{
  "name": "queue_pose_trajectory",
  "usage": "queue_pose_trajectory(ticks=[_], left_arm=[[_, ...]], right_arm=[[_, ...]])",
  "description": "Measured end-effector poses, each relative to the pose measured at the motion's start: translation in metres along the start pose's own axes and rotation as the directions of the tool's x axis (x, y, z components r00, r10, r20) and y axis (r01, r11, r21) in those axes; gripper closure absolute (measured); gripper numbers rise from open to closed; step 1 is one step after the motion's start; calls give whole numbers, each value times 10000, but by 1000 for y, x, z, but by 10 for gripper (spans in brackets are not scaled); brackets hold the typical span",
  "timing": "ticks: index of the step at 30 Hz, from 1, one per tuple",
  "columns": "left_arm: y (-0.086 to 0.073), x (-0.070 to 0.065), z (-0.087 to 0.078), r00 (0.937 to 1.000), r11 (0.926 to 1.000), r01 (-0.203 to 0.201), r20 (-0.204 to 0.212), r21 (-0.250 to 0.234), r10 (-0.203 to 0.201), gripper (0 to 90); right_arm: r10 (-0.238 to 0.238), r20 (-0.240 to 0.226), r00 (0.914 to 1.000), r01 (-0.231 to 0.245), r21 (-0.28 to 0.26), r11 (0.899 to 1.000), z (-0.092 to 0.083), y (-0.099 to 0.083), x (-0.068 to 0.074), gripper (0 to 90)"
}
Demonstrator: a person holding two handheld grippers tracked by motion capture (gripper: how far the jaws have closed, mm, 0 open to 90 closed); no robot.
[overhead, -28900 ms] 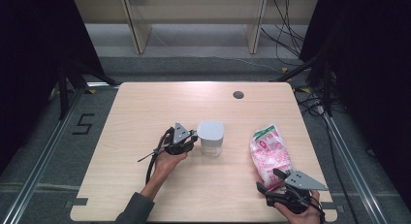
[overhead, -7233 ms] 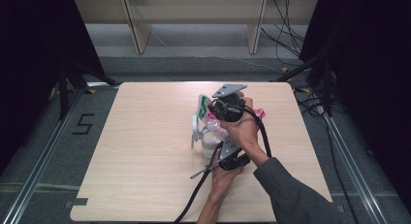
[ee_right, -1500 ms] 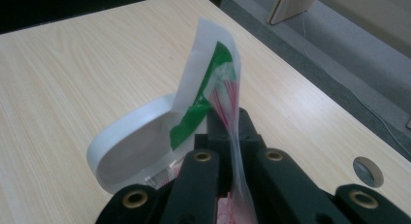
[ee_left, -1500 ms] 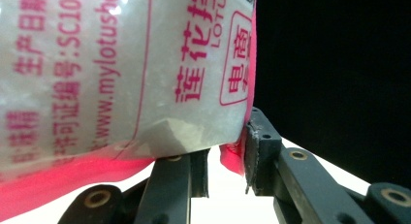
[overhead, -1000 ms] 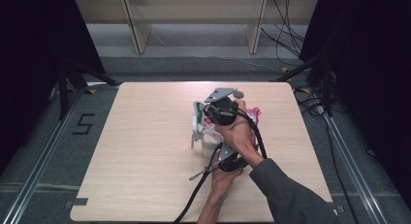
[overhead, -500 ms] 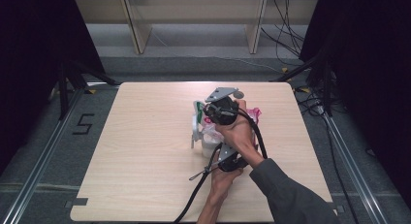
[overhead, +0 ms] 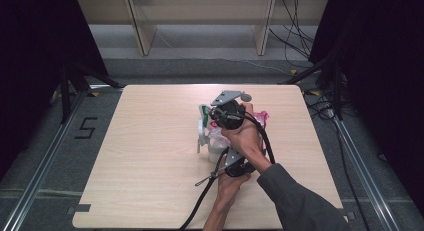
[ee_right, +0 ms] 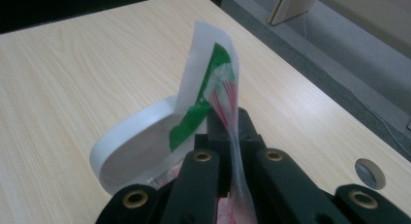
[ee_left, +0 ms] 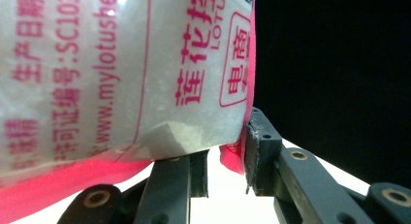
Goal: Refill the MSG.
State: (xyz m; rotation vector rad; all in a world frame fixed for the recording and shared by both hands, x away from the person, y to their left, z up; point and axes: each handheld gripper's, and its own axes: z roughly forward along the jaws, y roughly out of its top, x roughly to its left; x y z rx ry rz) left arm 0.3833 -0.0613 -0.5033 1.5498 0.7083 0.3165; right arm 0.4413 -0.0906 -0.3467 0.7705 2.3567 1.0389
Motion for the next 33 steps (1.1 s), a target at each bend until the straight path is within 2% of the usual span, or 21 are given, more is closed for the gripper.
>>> queue_pose_trajectory(ticks=[2,4,5,9,12,14,15,17,19,20,22,23,24,26,30,32,33], left_arm=[[-1,1,0,10000,10000,-2,3,11,2,736],[-1,0,0,10000,10000,34,15,-9,-34,735],[-1,0,0,10000,10000,34,20,-16,-34,735],[-1,0,0,10000,10000,21,12,0,-21,735],[-1,0,0,10000,10000,34,18,-26,-34,735],[0,1,-1,10000,10000,-25,-14,-16,25,736],[0,1,-1,10000,10000,-19,3,-19,19,736],[-1,0,-1,10000,10000,-5,-19,-20,5,736],[0,0,-1,10000,10000,-18,-28,-24,18,737],[0,0,-1,10000,10000,-18,-50,-45,18,737],[0,1,-2,10000,10000,-32,-27,-45,32,737],[0,0,-1,10000,10000,-40,-31,-44,39,737],[0,0,-1,10000,10000,-37,-55,-37,37,737],[0,0,-1,10000,10000,-74,-63,-47,73,737],[1,0,-2,9998,9999,-96,-163,-65,95,737],[1,1,-3,9997,9999,-122,-193,-91,121,737],[2,1,-4,9995,9999,-136,-270,98,139,738]], right_arm=[[301,-85,9995,-301,-26,9995,0,0,0,899],[-26,3,10000,26,-131,9999,2,-1,0,899],[76,-98,9999,-75,66,9999,1,-1,1,899],[-12,-17,10000,12,-147,9999,2,-1,0,899],[105,-127,9999,-104,129,9999,1,-1,2,899],[104,-112,9999,-105,-37,9999,0,0,0,899],[258,-100,9996,-259,-112,9996,0,0,1,900],[105,-192,9998,-105,19,9999,0,0,0,899],[232,-138,9996,-232,-26,9997,0,-1,3,900],[-28,-234,9997,26,-61,10000,-1,0,0,900],[307,-205,9993,-309,-117,9995,-2,1,-1,900],[267,-171,9995,-270,-124,9996,-3,1,-1,900],[27,-171,9999,-29,-146,9999,-3,1,-2,900],[-14,-72,10000,12,-194,9998,-2,2,-1,900],[-32,-240,9997,28,-175,9998,-5,2,-3,900],[219,-306,9993,-226,-223,9995,-7,3,-2,900],[93,-293,9995,-105,-409,9991,-7,4,-3,900]])
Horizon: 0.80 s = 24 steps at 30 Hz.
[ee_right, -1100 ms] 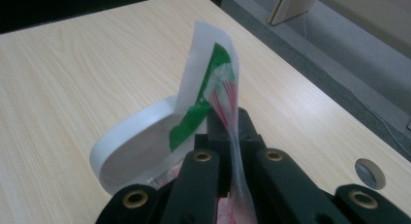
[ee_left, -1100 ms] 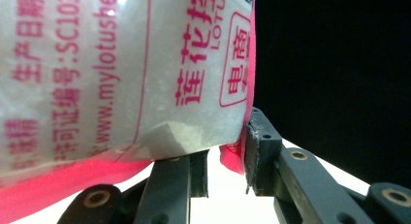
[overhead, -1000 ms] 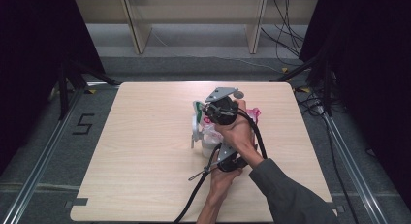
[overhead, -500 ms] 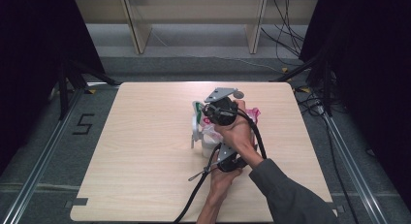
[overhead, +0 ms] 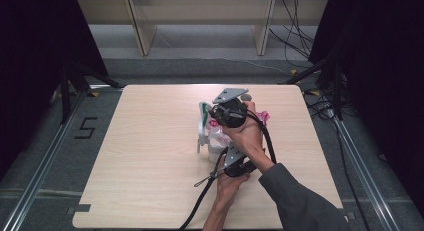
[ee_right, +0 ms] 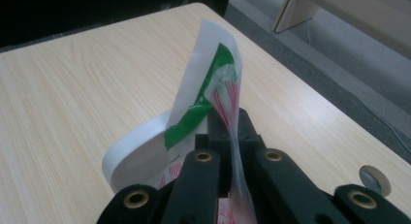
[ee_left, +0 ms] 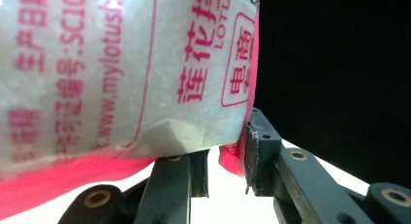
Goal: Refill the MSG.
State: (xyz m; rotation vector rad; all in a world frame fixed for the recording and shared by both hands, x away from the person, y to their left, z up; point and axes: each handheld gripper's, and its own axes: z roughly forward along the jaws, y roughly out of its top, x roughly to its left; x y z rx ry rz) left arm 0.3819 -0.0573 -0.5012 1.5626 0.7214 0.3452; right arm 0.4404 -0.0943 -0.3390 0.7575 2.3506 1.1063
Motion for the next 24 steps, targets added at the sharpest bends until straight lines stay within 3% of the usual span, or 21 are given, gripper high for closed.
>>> queue_pose_trajectory(ticks=[2,5,6,8,9,11,12,13,15,16,17,18,20,21,23,24], left_arm=[[-1,1,2,9997,9998,90,240,-175,-85,740],[-3,-1,3,9997,9998,143,209,-159,-140,738],[-2,0,3,9997,9999,102,232,-138,-98,738],[-2,0,2,9997,9998,108,221,-169,-104,739],[-2,0,2,9997,9998,115,216,-171,-112,739],[-2,0,2,9996,9998,112,253,-175,-107,739],[-2,0,3,9996,9998,119,252,-173,-115,738],[-2,0,3,9996,9998,129,270,-171,-124,738],[-1,-2,0,9999,9998,117,-4,155,-117,737],[0,-1,1,9995,9998,-88,302,163,83,737],[-1,1,2,9991,9997,-242,354,0,241,737],[-2,1,4,9985,9996,-145,526,-255,158,737],[-1,1,3,9985,9995,-190,506,-252,203,738],[-1,-1,0,10000,9999,-4,-17,162,4,738],[-1,-1,2,9997,9998,33,250,-178,-28,738],[-1,-1,2,9997,9999,15,252,-170,-11,737]], right_arm=[[-96,181,9998,98,-101,9999,0,0,-1,900],[-171,175,9997,162,496,9986,5,-2,3,900],[-335,273,9991,326,324,9989,6,-2,2,900],[-54,185,9998,47,373,9993,5,-1,4,900],[-223,168,9996,218,311,9993,5,-1,3,900],[-83,197,9998,76,383,9992,4,-1,5,900],[-332,174,9993,326,335,9989,5,-1,4,900],[-273,188,9995,264,441,9987,5,-1,4,900],[-211,203,9996,201,458,9987,7,-2,5,900],[-202,231,9995,192,436,9989,7,-2,5,900],[-237,85,9997,232,549,9982,7,-2,5,900],[-318,133,9994,311,547,9980,8,-2,6,900],[-282,179,9994,274,410,9988,6,-2,5,900],[-215,167,9996,208,411,9989,5,-1,4,900],[-50,171,9998,45,327,9995,3,0,2,900],[-195,147,9997,191,258,9995,2,0,0,900]])
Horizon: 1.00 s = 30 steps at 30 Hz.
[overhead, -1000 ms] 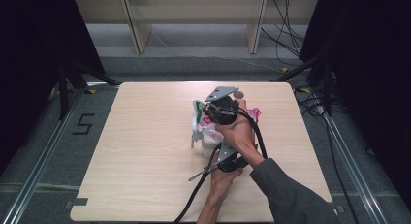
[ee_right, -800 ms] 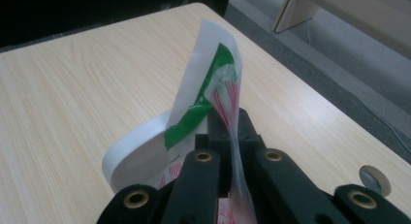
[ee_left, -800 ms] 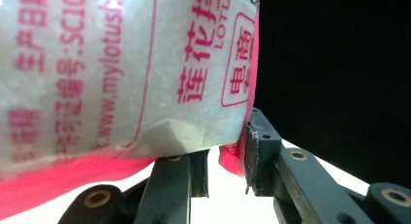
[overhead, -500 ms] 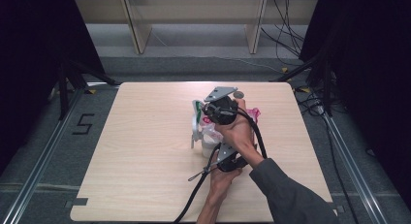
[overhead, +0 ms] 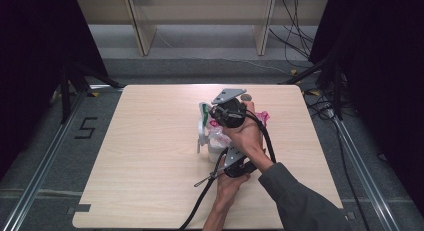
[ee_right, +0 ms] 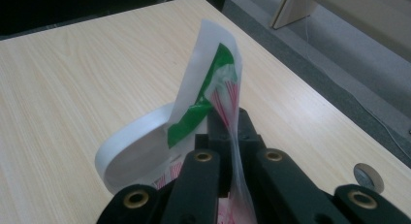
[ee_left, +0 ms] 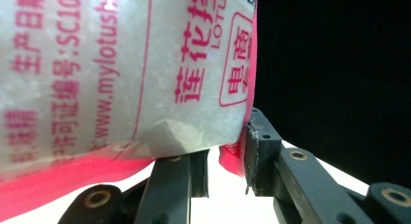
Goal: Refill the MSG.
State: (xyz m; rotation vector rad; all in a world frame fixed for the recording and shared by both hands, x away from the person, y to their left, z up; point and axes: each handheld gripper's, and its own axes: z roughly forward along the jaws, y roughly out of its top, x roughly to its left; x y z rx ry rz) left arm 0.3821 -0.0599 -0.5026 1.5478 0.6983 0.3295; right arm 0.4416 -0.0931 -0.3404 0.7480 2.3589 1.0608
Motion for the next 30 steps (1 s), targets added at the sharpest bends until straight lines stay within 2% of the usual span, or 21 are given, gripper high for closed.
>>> queue_pose_trajectory(ticks=[1,2,4,6,8,9,10,11,14,16,17,18,20,23,25,27,28,29,30], left_arm=[[0,0,0,10000,10000,11,-14,-4,-11,738],[-1,0,1,10000,10000,46,-14,7,-46,738],[-1,1,0,9999,9997,139,-76,194,-137,738],[0,2,1,9999,9998,126,12,151,-126,738],[1,1,1,10000,9999,87,-33,149,-86,737],[1,2,2,10000,9999,94,28,45,-95,737],[2,1,0,9999,9997,68,-144,225,-65,738],[2,2,0,9999,9998,55,-117,204,-53,738],[0,1,2,9999,9999,123,22,61,-123,738],[0,1,1,9999,9999,129,25,46,-129,738],[1,1,0,9999,9999,100,16,46,-100,738],[1,2,-1,10000,9999,83,-57,117,-82,738],[0,2,0,9999,9999,123,21,50,-123,738],[0,1,0,9999,9999,136,52,2,-136,737],[0,1,-1,9999,9999,133,-49,-2,-133,737],[-1,1,-1,10000,10000,97,24,16,-97,738],[-1,1,-1,9999,9999,106,33,1,-106,738],[-1,0,-1,9999,9999,123,13,16,-123,738],[-1,0,-1,9999,9999,129,20,7,-129,737]], right_arm=[[185,8,9998,-185,75,9998,-1,0,0,900],[42,91,9999,-41,-93,9999,-2,0,-2,900],[141,105,9998,-139,-145,9998,-3,-1,-4,900],[-92,91,9999,95,-245,9997,-3,-1,-7,900],[257,162,9995,-254,-223,9994,-4,-1,-5,900],[177,196,9997,-172,-251,9995,-4,-1,-5,900],[208,166,9996,-204,-254,9995,-4,0,-5,900],[210,174,9996,-203,-342,9992,-3,0,-5,900],[54,60,10000,-54,4,10000,1,-1,0,900],[129,31,9999,-130,241,9996,2,-1,2,900],[141,47,9999,-142,151,9998,3,0,2,900],[-55,-3,10000,55,47,10000,3,0,0,900],[110,-15,9999,-110,146,9998,2,1,1,900],[-90,154,9998,87,160,9998,6,0,3,900],[44,66,10000,-46,198,9998,5,0,3,900],[120,49,9999,-121,33,9999,4,0,2,900],[-3,99,10000,4,-43,10000,4,0,1,900],[77,-23,10000,-77,256,9996,4,0,2,900],[4,52,10000,-5,227,9997,5,-1,3,900]])
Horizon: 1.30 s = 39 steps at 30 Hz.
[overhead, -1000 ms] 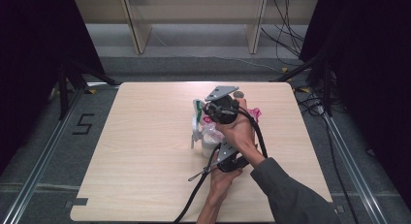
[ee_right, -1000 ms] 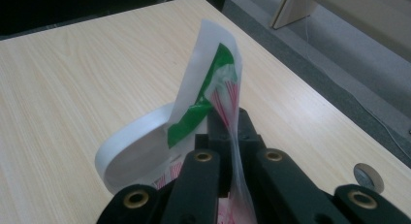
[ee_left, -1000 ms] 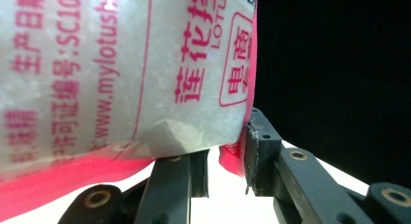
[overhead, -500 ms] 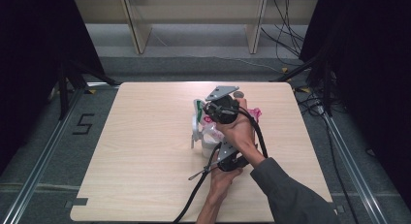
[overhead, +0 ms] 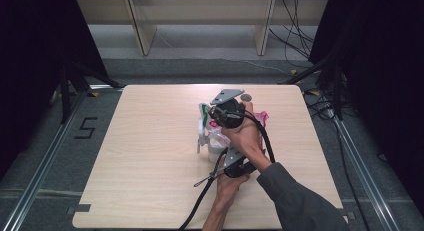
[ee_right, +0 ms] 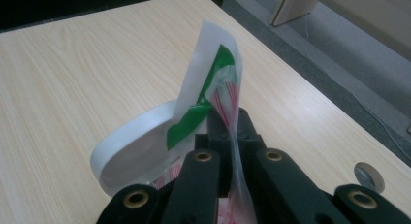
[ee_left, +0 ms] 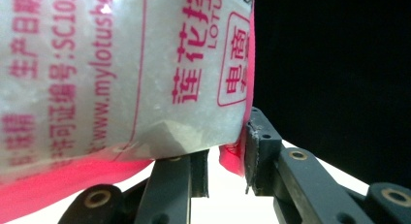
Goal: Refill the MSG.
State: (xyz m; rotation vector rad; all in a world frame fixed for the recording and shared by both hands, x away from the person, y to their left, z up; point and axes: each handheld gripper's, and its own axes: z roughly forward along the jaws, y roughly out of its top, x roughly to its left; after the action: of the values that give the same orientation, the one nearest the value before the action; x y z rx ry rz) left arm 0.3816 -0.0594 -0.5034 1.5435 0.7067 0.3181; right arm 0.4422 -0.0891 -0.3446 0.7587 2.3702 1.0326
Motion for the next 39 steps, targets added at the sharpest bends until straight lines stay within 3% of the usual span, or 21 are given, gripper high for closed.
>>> queue_pose_trajectory(ticks=[5,10,11,15,22,24,31,34,35,39], left_arm=[[0,1,0,10000,10000,-33,27,-1,33,738],[1,1,0,10000,10000,-17,-6,30,17,738],[1,1,0,10000,10000,-30,-22,36,30,738],[1,1,1,10000,10000,-17,32,50,17,739],[1,1,1,10000,10000,15,-11,14,-15,739],[2,1,-1,9999,9998,-53,-138,203,56,739],[4,-2,2,10000,10000,-67,48,-40,68,738],[3,-5,4,9998,9999,96,173,-92,-94,737],[3,-6,4,9999,9999,107,36,-79,-107,736],[4,-4,2,10000,10000,-59,-27,-16,59,736]], right_arm=[[168,-24,9999,-169,-120,9998,-1,0,-1,900],[-131,-10,9999,131,-230,9996,-1,1,-3,900],[24,8,10000,-24,-255,9997,-1,1,-3,900],[12,-33,10000,-12,-39,10000,-1,0,-1,900],[7,-14,10000,-7,-133,9999,-1,1,-2,900],[76,-110,9999,-77,-19,10000,-1,1,-2,900],[245,-89,9997,-247,-170,9996,-4,1,-4,900],[-75,-9,10000,75,59,10000,-2,0,-2,900],[-189,-47,9998,190,263,9995,-1,-1,-1,900],[-209,-36,9998,209,61,9998,-2,0,-2,900]])
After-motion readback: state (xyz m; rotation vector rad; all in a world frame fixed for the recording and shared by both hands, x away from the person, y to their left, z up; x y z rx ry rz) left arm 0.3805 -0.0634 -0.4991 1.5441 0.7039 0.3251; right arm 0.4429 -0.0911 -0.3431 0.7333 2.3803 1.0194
